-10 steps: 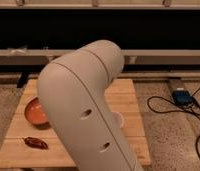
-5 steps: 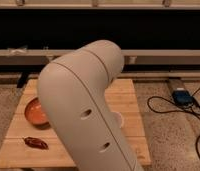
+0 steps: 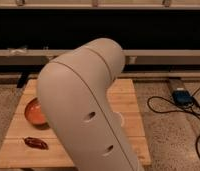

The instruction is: Push the eraser across the table

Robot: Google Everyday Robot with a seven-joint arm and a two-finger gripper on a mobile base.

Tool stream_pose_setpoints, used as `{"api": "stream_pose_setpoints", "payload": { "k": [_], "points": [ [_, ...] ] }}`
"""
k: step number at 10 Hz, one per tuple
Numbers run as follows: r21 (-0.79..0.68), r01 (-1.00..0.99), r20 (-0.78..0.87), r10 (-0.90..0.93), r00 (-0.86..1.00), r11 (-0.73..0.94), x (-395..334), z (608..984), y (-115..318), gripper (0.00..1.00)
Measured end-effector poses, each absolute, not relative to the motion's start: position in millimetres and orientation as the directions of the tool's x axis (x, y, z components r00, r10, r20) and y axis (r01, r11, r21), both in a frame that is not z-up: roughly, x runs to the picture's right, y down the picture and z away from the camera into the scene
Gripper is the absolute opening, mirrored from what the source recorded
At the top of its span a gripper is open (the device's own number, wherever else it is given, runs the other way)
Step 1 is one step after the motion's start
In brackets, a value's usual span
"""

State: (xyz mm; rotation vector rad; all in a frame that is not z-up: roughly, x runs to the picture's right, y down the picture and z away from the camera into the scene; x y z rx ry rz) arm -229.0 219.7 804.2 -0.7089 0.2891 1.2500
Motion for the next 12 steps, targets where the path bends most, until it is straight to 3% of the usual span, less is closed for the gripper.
{"api": "stream_pose_setpoints", "payload": {
  "k": [7,12],
  "points": [
    [-0.339,-0.930,-0.592,0.737,0.326,0.139,-232,807,233,0.00],
    [-0.309,-0.943,-0.593,0.751,0.290,0.121,-215,827,215,0.00]
  ]
}}
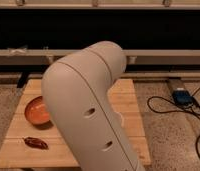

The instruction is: Push the eraser across the table

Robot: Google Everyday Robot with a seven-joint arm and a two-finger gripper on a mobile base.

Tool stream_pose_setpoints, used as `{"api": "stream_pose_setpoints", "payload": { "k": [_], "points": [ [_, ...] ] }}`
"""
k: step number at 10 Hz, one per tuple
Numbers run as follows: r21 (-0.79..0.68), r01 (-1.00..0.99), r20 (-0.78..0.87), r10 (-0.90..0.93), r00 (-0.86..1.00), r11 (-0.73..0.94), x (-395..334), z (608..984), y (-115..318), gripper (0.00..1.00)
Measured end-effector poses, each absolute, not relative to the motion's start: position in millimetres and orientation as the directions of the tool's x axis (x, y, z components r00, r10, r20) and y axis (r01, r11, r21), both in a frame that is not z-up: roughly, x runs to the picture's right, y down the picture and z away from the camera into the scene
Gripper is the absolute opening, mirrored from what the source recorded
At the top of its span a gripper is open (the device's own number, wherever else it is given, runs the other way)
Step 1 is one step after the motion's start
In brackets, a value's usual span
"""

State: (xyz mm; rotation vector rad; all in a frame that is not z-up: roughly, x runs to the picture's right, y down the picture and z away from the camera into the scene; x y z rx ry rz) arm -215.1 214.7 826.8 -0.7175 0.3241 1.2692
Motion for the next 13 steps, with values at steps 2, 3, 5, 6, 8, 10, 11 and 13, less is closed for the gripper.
{"api": "stream_pose_setpoints", "payload": {
  "k": [2,3,5,6,8,10,11,13],
  "points": [
    [-0.308,-0.944,-0.589,0.754,0.289,0.120,-215,833,209,0.00],
    [-0.313,-0.942,-0.586,0.754,0.295,0.125,-219,836,208,0.00],
    [-0.317,-0.939,-0.582,0.754,0.304,0.134,-224,843,205,0.00],
    [-0.320,-0.938,-0.577,0.757,0.307,0.136,-226,847,201,0.00],
    [-0.322,-0.936,-0.564,0.765,0.311,0.144,-228,856,191,0.00],
    [-0.318,-0.936,-0.551,0.774,0.312,0.151,-226,863,180,0.00],
    [-0.314,-0.938,-0.544,0.781,0.306,0.149,-223,868,172,0.00],
    [-0.309,-0.940,-0.532,0.793,0.296,0.144,-220,874,161,0.00]
  ]
}}
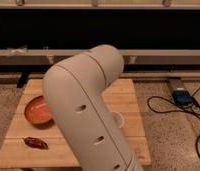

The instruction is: Push the eraser across the table

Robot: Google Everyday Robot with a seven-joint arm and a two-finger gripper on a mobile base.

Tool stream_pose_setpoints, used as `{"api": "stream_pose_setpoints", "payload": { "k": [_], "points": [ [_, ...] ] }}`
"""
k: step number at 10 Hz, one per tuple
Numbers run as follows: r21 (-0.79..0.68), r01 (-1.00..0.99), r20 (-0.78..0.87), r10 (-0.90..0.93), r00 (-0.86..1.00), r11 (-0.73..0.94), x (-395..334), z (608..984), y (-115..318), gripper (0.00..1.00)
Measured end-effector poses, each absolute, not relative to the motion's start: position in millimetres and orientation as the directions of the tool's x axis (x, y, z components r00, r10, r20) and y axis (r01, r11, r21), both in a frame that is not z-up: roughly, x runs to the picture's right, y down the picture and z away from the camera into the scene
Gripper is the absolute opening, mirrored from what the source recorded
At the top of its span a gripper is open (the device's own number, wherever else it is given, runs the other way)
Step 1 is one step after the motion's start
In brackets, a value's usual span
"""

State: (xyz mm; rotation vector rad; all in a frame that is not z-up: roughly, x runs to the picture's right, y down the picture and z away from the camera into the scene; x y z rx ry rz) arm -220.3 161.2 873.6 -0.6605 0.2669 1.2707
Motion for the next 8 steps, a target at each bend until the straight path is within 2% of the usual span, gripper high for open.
{"api": "stream_pose_setpoints", "payload": {
  "k": [8],
  "points": [
    [-0.293,-0.946,-0.507,0.817,0.275,0.136,-211,906,121,0.00]
  ]
}}
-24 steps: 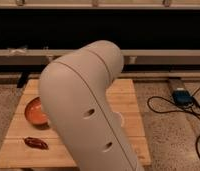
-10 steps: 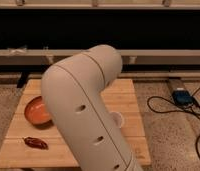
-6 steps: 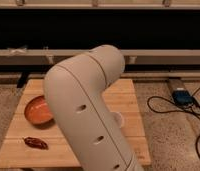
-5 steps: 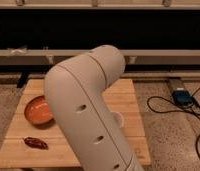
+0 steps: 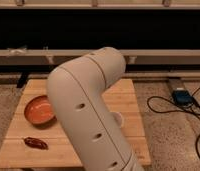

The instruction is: Push the eraser across the table

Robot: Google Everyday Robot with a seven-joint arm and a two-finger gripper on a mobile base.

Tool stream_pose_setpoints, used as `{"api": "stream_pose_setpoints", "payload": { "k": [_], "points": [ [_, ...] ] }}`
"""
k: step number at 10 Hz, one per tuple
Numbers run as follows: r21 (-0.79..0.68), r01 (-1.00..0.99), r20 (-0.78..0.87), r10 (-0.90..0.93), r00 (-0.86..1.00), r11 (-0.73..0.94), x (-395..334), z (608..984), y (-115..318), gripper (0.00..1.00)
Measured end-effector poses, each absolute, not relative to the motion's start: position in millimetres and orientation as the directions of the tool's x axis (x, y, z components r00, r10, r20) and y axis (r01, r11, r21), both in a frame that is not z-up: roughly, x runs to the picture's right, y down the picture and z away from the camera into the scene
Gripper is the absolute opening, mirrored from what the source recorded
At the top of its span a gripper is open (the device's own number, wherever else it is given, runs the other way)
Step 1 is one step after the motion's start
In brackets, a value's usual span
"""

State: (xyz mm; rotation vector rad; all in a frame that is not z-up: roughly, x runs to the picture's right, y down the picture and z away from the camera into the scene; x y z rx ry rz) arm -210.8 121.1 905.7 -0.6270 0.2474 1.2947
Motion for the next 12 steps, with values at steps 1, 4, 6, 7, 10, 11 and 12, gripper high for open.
{"api": "stream_pose_setpoints", "payload": {
  "k": [1,4,6,7,10,11,12],
  "points": [
    [-0.296,-0.946,-0.502,0.820,0.275,0.136,-213,908,116,0.00],
    [-0.302,-0.944,-0.486,0.829,0.276,0.137,-216,915,103,0.00],
    [-0.306,-0.941,-0.475,0.834,0.281,0.142,-218,917,98,0.00],
    [-0.310,-0.940,-0.467,0.838,0.283,0.145,-220,917,95,0.00],
    [-0.308,-0.940,-0.440,0.855,0.276,0.145,-215,915,87,0.00],
    [-0.308,-0.940,-0.434,0.858,0.274,0.145,-214,913,85,0.00],
    [-0.305,-0.941,-0.428,0.862,0.271,0.144,-212,910,83,0.00]
  ]
}}
